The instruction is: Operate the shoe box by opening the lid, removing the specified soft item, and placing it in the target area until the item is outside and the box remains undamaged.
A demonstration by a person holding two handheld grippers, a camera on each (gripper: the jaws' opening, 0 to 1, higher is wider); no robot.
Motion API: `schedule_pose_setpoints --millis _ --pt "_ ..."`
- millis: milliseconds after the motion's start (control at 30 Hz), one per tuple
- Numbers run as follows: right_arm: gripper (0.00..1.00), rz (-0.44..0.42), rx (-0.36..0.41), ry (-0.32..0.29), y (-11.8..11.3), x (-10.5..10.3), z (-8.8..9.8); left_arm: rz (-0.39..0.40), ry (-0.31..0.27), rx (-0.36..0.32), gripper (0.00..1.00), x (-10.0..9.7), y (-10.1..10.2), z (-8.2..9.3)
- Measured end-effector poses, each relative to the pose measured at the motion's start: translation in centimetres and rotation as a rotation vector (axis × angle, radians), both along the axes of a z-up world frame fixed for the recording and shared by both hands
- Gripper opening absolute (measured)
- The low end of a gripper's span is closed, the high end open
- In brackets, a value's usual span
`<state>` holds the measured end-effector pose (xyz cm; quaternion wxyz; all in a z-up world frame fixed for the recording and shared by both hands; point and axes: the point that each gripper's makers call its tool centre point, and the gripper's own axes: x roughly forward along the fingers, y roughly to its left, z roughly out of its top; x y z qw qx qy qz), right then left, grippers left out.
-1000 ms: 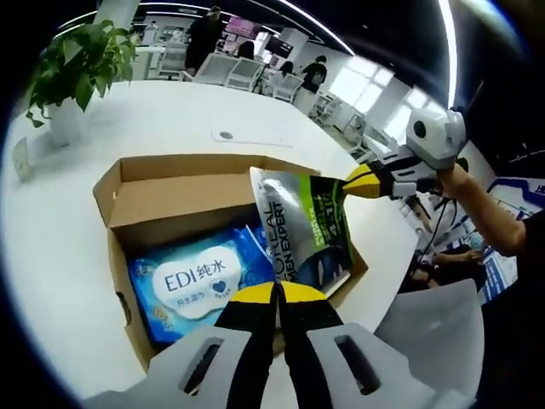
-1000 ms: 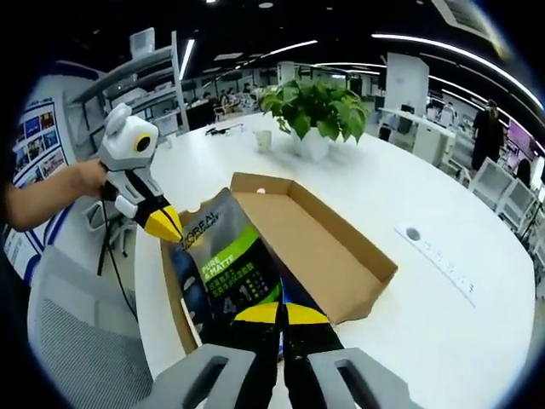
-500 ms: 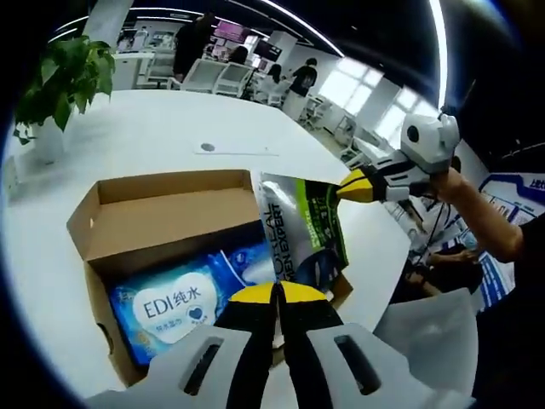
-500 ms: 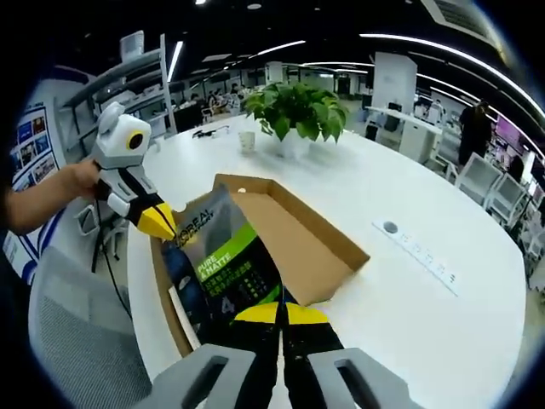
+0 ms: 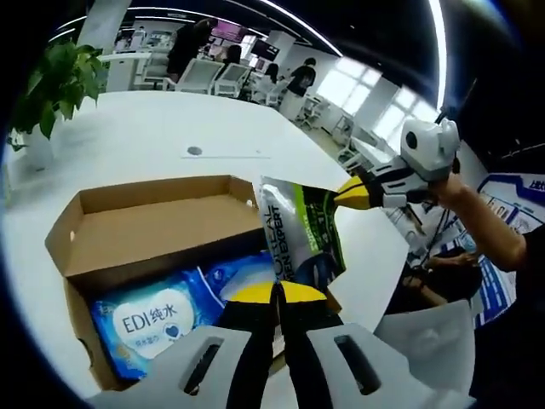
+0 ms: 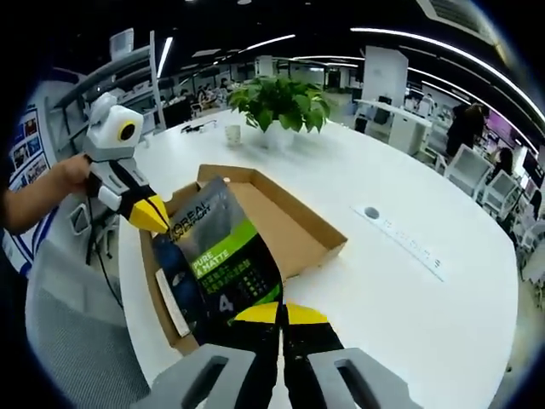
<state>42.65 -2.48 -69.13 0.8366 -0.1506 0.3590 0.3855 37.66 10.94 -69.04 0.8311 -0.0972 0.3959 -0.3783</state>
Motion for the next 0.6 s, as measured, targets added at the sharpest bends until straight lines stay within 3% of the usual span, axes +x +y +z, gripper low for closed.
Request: schedule_pose_setpoints --millis 600 --pt "0.00 -0.065 -0.051 0.027 -4.1 0.9 -2.3 -0.034 0.012 -0.002 0.00 0.4 -4.6 -0.7"
